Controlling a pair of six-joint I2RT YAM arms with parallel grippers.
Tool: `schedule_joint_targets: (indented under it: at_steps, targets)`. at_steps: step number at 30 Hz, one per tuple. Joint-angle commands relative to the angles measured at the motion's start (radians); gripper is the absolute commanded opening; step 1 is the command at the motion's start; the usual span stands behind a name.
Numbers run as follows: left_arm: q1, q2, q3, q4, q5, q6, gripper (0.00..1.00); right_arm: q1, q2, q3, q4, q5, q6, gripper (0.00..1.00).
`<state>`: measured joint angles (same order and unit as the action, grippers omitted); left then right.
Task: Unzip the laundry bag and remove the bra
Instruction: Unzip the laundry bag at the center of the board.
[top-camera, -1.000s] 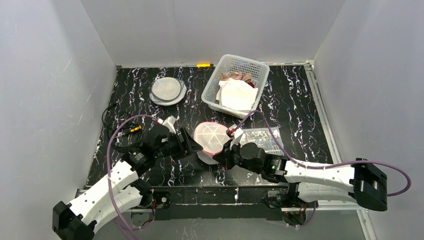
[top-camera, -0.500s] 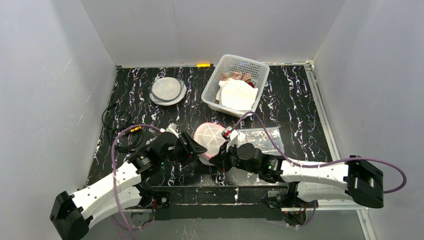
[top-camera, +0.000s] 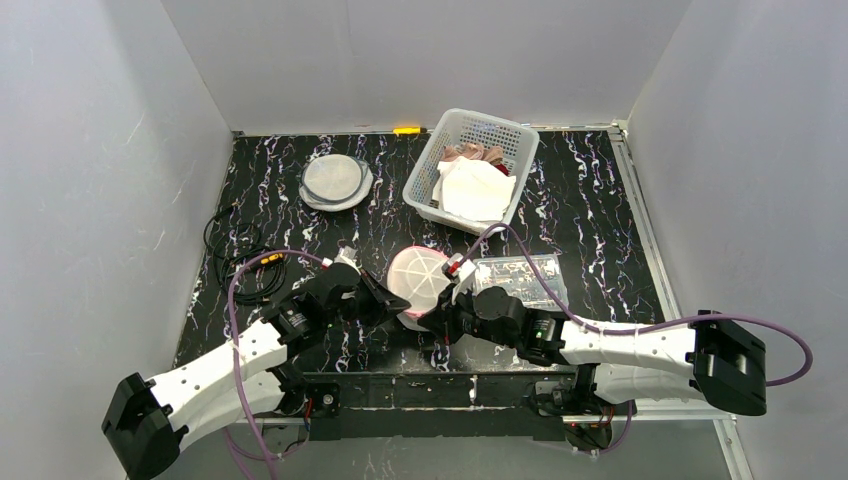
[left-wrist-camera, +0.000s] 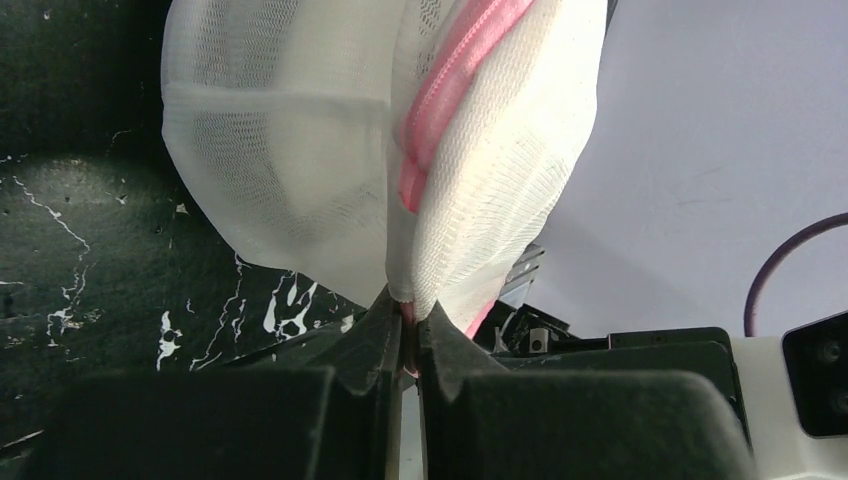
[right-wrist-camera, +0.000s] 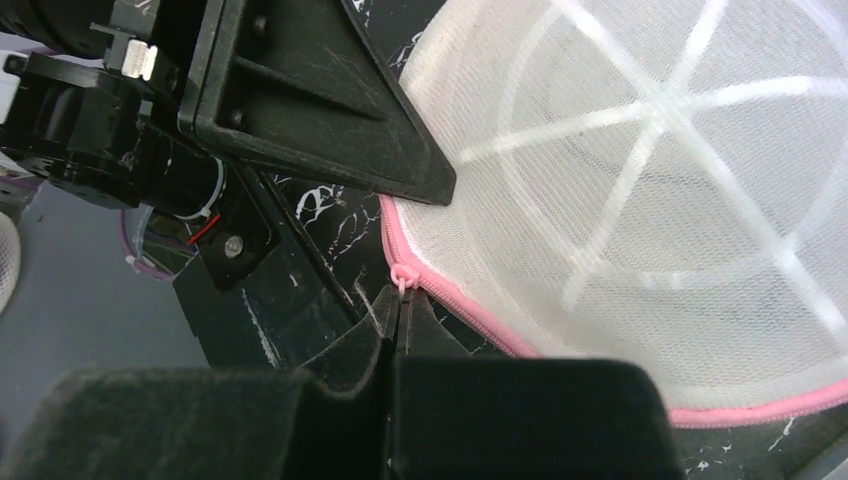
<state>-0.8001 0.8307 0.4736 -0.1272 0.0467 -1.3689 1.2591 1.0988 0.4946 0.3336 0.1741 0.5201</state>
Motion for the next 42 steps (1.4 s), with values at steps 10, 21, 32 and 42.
schedule_joint_targets:
  at_steps: [10,21,32,42]
  targets:
    - [-0.001,0.013,0.02,-0.029,0.004,0.09,0.0,0.01,-0.114,0.009,-0.19,0.204,0.04,0.01]
    - [0.041,0.186,0.299,-0.121,0.181,0.547,0.0,0.01,-0.225,0.042,-0.171,0.082,-0.1,0.01]
    - [0.076,0.271,0.364,0.014,0.275,0.782,0.0,0.01,-0.248,0.055,-0.175,0.06,-0.098,0.01]
    - [0.082,0.309,0.232,0.065,0.203,0.722,0.0,0.02,-0.114,0.007,-0.031,0.074,0.017,0.01]
